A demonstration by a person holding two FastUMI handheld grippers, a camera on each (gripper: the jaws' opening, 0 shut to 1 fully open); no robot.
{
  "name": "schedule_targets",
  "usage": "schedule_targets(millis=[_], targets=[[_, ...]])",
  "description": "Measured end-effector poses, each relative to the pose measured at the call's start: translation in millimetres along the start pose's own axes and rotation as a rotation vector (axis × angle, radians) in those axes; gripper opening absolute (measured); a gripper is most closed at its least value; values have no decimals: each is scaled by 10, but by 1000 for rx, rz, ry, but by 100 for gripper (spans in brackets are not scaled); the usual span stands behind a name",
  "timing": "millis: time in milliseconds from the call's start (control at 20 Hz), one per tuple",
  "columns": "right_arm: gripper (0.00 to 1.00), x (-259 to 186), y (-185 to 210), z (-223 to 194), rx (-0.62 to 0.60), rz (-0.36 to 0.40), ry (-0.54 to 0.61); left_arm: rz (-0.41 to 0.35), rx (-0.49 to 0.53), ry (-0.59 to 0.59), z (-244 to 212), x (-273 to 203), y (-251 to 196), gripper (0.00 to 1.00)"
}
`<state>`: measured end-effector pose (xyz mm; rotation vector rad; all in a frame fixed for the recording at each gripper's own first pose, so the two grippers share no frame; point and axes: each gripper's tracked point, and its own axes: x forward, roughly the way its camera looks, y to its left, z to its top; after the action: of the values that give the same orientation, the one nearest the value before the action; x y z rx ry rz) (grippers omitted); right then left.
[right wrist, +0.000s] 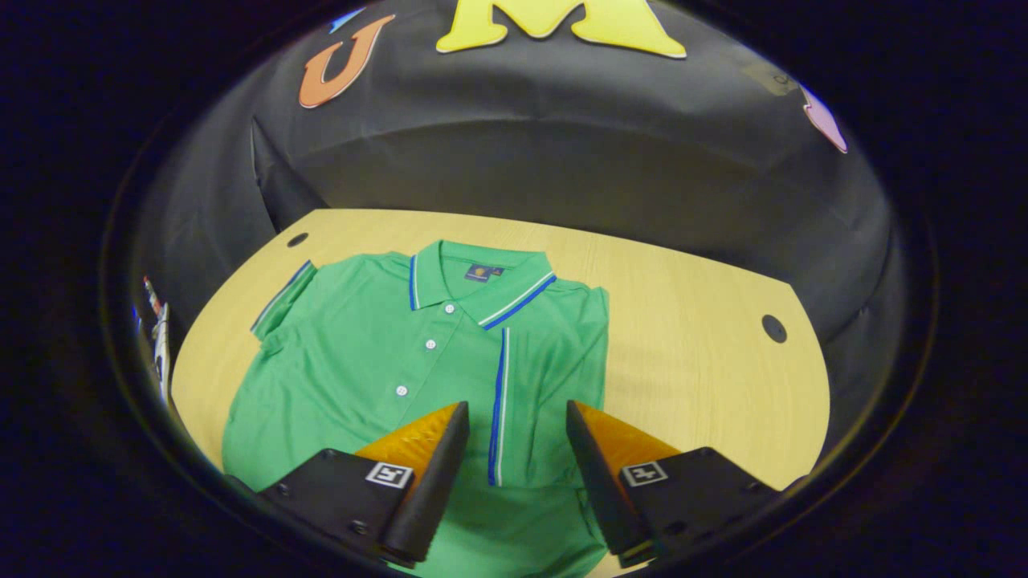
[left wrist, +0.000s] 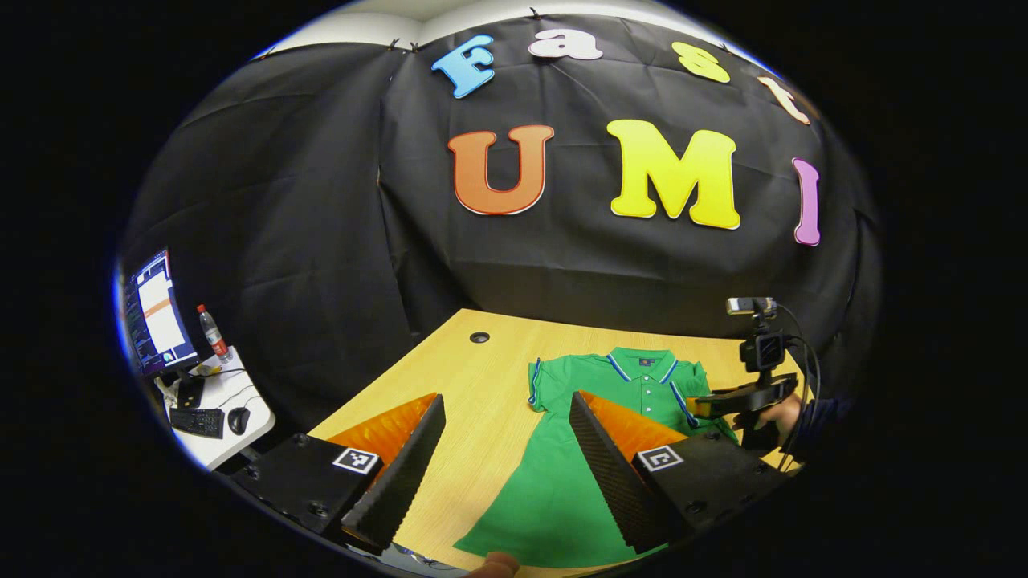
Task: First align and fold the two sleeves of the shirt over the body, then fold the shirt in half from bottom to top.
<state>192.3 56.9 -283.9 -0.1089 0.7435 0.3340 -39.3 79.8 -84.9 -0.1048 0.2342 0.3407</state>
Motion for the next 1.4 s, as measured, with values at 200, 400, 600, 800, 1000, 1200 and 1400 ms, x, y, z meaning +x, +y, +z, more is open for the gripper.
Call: schedule_targets(millis=[200,400,600,800,1000,1200,1400], targets=[[94,-610,-10,55,23,-12,-65,-41,0,27,-75,357,95,100],[97,-1276,-64,91,38,-58,-142,-101,-1,58,-158,820,66,100],[94,-1894,-28,79,78,-76,-195,-170,-13,136,-408,1381,-163,100],[94,-2476,-5,125,138,-115,-253,-223,-14,245,-756,1978,-402,100],[96,-2856,98,-30,171,-146,-247,-162,-2,328,-1034,2475,-413,100],[96,-3012,150,-196,133,-186,-236,-136,-42,373,-1104,2829,-434,100],[96,-3142,132,-146,148,-229,-269,-106,-55,447,-1218,2996,-441,100]])
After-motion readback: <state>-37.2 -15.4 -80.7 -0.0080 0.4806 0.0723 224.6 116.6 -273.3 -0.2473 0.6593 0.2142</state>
